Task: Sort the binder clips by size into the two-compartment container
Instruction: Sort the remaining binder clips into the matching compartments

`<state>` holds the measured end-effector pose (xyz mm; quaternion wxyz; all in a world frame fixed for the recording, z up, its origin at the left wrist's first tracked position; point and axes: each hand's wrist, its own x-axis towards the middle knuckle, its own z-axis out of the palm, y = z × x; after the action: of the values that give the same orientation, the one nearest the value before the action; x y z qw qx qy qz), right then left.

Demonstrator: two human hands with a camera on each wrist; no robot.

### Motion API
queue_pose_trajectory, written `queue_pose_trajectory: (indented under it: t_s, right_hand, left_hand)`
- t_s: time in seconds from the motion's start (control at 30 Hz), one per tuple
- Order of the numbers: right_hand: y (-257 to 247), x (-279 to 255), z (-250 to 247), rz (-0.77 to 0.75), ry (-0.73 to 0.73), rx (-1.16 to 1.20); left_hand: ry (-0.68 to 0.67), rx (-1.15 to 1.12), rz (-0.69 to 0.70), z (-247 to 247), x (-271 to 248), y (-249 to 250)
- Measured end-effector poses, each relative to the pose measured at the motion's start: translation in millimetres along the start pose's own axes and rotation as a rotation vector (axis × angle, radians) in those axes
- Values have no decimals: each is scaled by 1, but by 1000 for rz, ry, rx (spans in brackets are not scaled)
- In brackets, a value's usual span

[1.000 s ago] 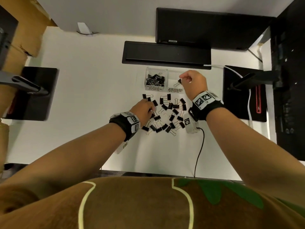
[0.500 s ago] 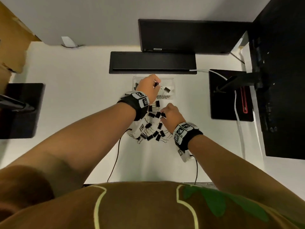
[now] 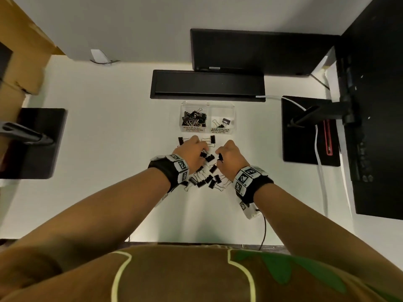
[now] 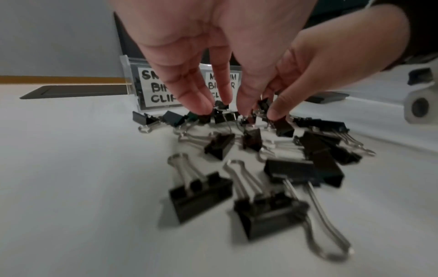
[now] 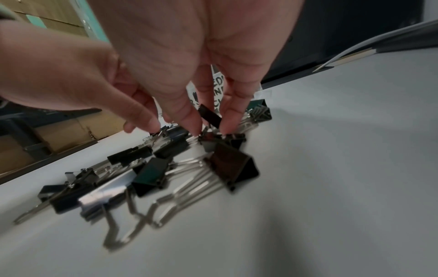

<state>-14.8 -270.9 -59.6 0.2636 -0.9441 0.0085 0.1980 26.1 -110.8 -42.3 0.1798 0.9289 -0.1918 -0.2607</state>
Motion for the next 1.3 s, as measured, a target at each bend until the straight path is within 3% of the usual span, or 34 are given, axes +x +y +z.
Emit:
queue_pose_trajectory:
  t_s: [0.17,0.43,0.7,0.97,1.3]
  right_hand:
    - [0,-6,-1,-8,-49,-12]
    - [1,-10,-2,-50,-56,-80]
    - [2,-10,-15,-68,-63,-6]
    - [-14,18,-73,40,255,323]
    - [-23,59,-89,74,208,150]
  left_hand:
    - [-30,53,30,14,-4,1]
    - [30,98,10,24,-1,9]
    - [0,153,59,21,1,5]
    - [-69,413,169,17,2,-2]
    - [218,-130,28,-20,2,14]
